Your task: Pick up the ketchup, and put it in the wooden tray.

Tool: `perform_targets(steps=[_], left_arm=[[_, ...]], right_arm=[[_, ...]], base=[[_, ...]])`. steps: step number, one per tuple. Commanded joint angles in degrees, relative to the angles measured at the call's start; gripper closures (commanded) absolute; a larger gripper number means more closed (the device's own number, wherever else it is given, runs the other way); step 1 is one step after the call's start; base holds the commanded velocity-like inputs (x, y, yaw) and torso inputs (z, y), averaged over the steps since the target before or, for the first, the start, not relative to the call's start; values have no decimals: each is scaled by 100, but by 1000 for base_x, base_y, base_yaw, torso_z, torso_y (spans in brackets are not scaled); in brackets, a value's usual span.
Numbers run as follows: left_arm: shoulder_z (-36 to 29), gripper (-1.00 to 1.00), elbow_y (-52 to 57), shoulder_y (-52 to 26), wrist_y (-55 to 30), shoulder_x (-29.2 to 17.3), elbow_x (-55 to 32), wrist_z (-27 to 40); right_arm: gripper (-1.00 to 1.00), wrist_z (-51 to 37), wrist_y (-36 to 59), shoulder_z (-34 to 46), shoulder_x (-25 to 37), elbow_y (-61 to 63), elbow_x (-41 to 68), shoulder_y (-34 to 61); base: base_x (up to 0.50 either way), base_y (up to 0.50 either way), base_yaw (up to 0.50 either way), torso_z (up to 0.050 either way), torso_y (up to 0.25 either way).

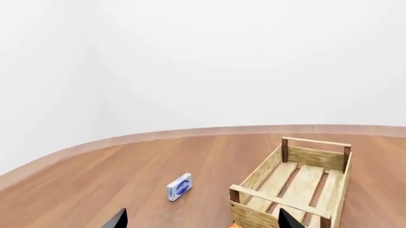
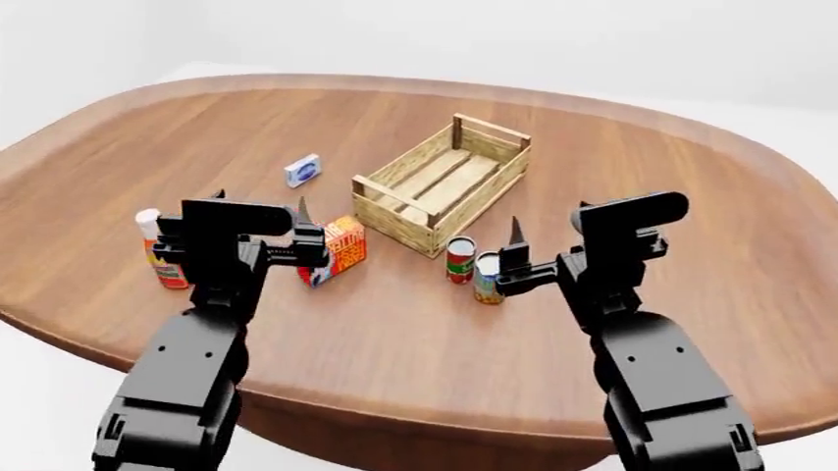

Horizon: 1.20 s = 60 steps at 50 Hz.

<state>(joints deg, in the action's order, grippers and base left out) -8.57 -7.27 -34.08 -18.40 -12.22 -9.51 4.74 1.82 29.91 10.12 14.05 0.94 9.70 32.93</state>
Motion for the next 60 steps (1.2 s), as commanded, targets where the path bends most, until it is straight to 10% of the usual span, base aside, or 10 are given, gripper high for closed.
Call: perform_targets(steps=[1, 60], left_arm=[[-32, -100, -79, -543, -272, -80, -99, -146], [-31, -100, -193, -381, -52, -214, -154, 33]], right_arm=[[-100, 5, 594, -11, 57, 210, 124, 304], [-100, -31, 315, 43, 3, -148, 291, 454]], base=[[359, 76, 0, 0, 0], [387, 82, 0, 0, 0]])
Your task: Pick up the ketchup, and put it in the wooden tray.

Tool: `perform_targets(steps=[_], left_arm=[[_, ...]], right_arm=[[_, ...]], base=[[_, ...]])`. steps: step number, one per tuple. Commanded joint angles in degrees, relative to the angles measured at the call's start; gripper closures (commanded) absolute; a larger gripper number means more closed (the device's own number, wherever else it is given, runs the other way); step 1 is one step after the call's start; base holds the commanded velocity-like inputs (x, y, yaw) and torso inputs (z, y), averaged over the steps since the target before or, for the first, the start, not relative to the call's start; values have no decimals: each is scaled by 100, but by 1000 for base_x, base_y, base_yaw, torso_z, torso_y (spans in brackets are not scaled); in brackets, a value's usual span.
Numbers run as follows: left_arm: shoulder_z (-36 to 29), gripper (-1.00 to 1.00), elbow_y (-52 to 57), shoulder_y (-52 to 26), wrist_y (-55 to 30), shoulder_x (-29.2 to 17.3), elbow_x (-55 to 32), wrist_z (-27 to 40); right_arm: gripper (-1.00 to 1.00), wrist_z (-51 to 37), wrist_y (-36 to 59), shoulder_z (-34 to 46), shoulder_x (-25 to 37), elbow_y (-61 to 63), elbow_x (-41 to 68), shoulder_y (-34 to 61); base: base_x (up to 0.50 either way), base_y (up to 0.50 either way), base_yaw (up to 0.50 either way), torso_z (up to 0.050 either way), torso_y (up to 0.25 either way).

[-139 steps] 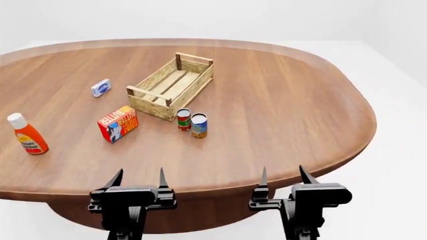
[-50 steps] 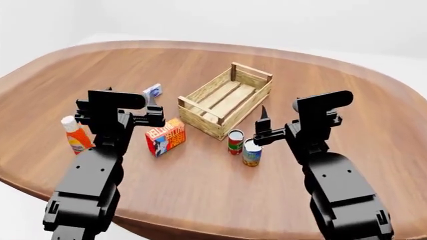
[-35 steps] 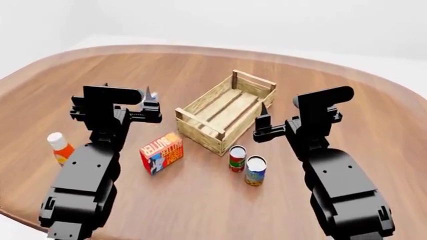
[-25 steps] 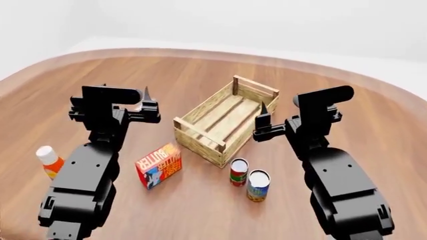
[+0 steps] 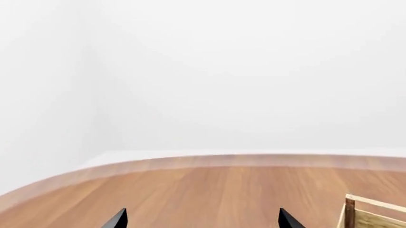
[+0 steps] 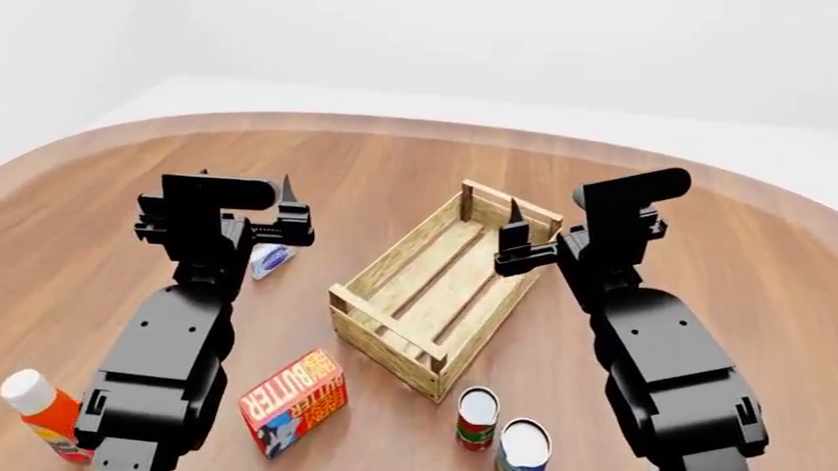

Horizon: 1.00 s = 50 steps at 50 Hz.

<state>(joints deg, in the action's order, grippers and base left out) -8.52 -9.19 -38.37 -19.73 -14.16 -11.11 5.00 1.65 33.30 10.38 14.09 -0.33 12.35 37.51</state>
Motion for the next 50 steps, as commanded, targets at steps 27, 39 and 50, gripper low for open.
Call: perform_targets(steps=[27, 39, 50], left_arm=[[110, -100, 259, 206, 94, -125, -115, 149], [653, -100, 1487, 1113, -308, -628, -295, 453], [1408, -100, 2341, 2127, -512, -967, -570, 690]], right_arm=[[-100, -119, -10, 59, 53, 187, 56, -116], [-100, -161, -50, 52, 104, 305, 72, -217], [-100, -283, 22, 37, 160, 636, 78, -385]], base=[[204, 43, 0, 0, 1], [0, 0, 0, 0, 0], [0, 0, 0, 0, 0]])
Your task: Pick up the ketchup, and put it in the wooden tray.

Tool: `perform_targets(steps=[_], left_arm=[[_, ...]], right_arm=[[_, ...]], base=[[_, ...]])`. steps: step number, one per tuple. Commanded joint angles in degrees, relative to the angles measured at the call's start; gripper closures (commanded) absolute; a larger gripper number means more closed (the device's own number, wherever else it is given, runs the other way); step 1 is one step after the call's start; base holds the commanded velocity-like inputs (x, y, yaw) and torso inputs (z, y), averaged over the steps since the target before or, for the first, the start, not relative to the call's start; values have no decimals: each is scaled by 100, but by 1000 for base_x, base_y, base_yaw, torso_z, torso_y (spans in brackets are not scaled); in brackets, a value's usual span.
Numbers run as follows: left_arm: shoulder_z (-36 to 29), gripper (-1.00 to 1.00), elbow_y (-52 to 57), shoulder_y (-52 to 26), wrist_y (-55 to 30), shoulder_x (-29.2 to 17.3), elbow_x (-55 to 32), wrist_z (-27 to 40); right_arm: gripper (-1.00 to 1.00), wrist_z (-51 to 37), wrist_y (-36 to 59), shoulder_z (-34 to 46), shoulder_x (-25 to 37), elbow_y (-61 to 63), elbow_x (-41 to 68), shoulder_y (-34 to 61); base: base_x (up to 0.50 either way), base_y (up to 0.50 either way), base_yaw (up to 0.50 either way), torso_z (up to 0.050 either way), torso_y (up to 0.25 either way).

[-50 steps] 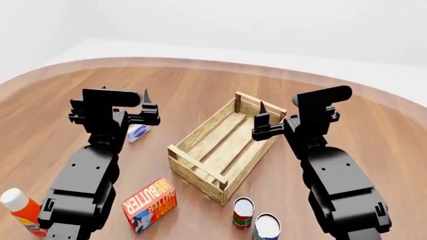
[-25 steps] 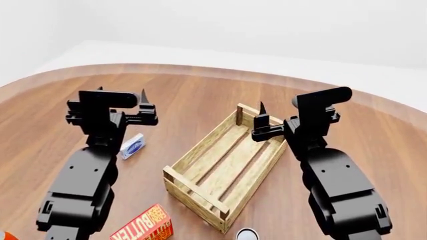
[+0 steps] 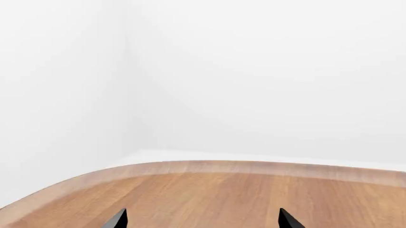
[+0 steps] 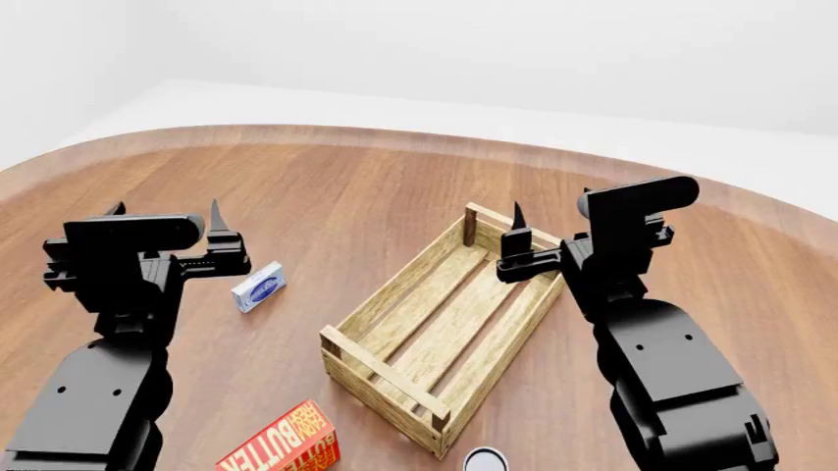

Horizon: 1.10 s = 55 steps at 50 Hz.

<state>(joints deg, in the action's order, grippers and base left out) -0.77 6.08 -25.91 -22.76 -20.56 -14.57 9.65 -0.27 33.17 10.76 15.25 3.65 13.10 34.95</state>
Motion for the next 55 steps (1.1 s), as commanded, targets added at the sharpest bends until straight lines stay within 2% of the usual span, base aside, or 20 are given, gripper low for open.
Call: perform_targets(steps=[1, 13, 27, 38, 55], left_arm=[[717, -100, 864, 986, -224, -344, -251, 253], [1532, -100, 1007, 1918, 103, -382, -453, 356], [2033, -100, 766, 2633, 769, -278, -351, 411], [2261, -100, 450, 3024, 1205, -204, -206, 437], [2244, -100, 310, 3117, 1471, -200, -73, 426]], right_arm=[[-100, -101, 38, 4, 43, 252, 0, -133], [-100, -222, 0, 75, 28, 314, -66, -202], [-100, -313, 23, 181, -33, 320, -96, -158], [-100, -302, -51, 251, -78, 246, -71, -164], [-100, -366, -133, 228, -93, 317, -17, -187]], base=[[0, 0, 0, 0, 0], [0, 0, 0, 0, 0], [0, 0, 0, 0, 0], [0, 0, 0, 0, 0], [0, 0, 0, 0, 0]])
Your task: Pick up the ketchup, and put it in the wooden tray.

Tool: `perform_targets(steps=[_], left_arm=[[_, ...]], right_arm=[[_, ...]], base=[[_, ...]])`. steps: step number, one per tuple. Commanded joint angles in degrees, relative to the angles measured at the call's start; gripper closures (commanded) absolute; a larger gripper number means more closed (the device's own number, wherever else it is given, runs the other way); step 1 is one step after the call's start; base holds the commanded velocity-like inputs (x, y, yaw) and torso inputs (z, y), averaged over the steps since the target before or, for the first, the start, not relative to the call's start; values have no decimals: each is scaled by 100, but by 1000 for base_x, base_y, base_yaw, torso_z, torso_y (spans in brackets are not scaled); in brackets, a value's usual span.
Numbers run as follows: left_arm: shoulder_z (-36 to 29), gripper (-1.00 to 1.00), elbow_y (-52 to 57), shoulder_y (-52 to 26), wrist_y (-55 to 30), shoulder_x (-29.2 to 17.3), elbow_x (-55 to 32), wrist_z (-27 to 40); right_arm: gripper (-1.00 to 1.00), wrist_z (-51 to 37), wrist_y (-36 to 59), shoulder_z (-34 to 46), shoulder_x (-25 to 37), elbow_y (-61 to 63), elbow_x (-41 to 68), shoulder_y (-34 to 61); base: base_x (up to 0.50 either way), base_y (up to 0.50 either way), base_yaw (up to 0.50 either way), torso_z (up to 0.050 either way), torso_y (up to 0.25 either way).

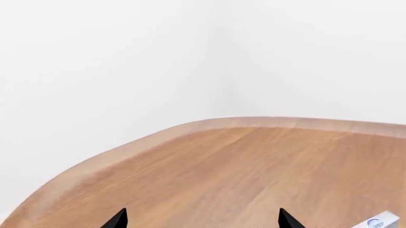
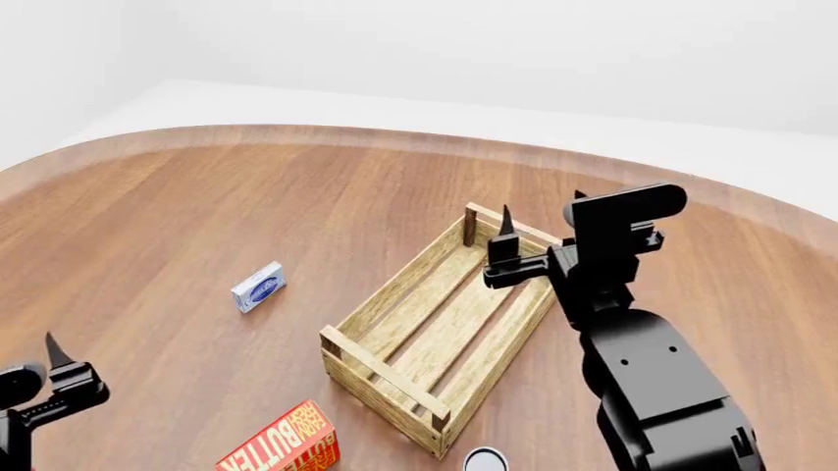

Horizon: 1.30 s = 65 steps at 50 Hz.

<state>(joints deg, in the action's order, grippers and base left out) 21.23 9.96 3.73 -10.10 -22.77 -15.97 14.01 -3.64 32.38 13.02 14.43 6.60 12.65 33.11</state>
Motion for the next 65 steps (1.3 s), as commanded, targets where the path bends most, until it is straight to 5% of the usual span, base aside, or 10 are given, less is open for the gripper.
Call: perform_targets(steps=[1, 28, 65], left_arm=[[52, -100, -68, 171, 208, 21, 66, -9], [335, -100, -534, 601, 759, 159, 211, 98], [485, -100, -899, 659, -42, 124, -259, 76]], right_arm=[[-100, -26, -58, 7, -13, 16, 31, 5], [-100, -20, -392, 49, -103, -344, 87, 104], [-100, -141, -413, 133, -79, -329, 135, 19]], base=[[0, 0, 0, 0, 0], [0, 0, 0, 0, 0], [0, 0, 0, 0, 0]])
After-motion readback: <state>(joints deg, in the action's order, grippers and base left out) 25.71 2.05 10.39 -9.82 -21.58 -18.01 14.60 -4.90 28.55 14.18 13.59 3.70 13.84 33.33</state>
